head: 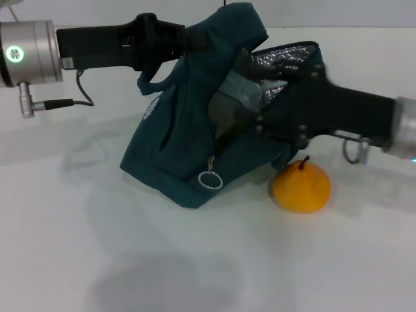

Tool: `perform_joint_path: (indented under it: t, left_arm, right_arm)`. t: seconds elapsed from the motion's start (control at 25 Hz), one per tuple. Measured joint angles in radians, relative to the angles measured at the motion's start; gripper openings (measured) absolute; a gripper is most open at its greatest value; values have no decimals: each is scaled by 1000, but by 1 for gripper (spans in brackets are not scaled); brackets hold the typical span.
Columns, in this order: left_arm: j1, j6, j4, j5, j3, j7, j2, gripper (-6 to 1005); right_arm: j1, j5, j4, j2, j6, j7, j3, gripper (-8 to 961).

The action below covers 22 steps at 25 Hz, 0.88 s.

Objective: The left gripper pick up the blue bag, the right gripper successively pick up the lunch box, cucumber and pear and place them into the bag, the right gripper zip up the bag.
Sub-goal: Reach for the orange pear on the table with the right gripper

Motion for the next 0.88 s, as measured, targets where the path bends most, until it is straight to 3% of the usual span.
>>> perform_joint_path:
  t: [0.2,0.36,0.44,0.64,0.88]
  left_arm:
    - [12,0,0,0,-3,9,0,61]
    - [18,-1,0,0,-4,12,0,61]
    - [20,-2,0,0,-4,13,1,61]
    - [16,-8,0,0,-5,24,1,61]
    - [14,-8,0,0,-4,30,1,61]
  right_arm:
    - [-131,20,7,-10,-160,-61,89,598]
    - [-256,24,20,-3,-171,-112,114,596]
    - [-281,28,50,-2,-168,-125,114,596]
    - [-241,29,195,3,-120,-149,115,591]
    - [-172,29,250,11,-20,-158,77,572]
